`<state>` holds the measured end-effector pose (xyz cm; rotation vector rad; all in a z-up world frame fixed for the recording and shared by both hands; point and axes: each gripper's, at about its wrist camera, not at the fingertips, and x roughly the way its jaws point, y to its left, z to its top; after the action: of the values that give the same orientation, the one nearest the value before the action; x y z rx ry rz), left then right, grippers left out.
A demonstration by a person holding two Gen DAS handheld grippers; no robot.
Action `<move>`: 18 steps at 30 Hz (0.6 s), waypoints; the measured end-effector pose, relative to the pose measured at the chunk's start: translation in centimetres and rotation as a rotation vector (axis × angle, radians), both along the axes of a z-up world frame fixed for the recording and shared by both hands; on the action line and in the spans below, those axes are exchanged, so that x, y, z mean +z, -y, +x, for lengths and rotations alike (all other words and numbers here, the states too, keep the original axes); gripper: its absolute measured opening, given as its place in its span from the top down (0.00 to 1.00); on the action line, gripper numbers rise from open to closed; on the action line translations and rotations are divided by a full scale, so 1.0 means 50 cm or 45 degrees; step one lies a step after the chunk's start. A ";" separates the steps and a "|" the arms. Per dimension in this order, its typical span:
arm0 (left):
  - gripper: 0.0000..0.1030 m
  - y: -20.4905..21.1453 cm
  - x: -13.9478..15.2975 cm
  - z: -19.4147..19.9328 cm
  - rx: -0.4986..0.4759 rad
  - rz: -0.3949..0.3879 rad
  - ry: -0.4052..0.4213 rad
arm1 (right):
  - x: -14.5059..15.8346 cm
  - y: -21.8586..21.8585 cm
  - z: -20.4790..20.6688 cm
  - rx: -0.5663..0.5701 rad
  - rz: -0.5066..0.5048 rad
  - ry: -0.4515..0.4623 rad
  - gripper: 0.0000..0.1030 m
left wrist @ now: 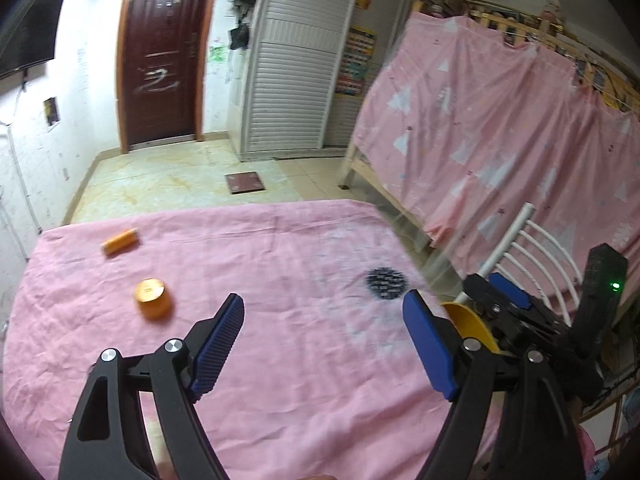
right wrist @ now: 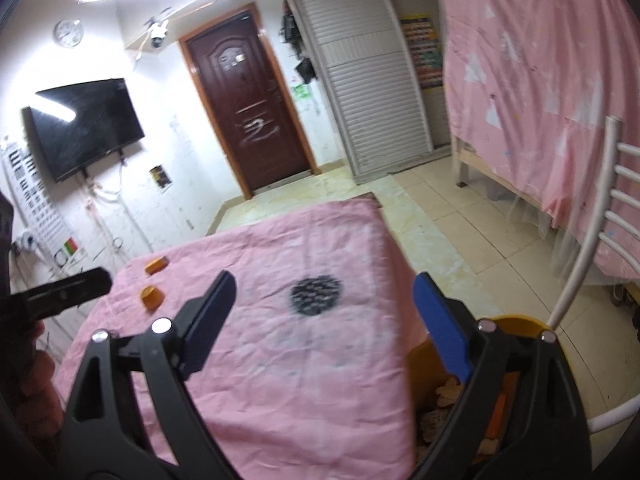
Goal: Collect trash
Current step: 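Move both open grippers back over the bed clutter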
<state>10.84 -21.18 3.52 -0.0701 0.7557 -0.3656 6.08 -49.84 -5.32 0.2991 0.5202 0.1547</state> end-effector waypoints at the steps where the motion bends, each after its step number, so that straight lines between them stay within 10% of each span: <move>1: 0.28 -0.009 -0.001 -0.001 0.010 0.005 -0.002 | 0.001 -0.017 0.001 0.026 -0.017 0.000 0.16; 18: 0.28 -0.253 -0.046 -0.007 0.242 0.058 -0.084 | -0.010 -0.234 -0.003 0.340 -0.117 -0.038 0.09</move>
<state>10.47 -8.55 1.23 -0.1104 0.8154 -0.1658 5.94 -38.14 -5.84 0.1412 0.5939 0.3842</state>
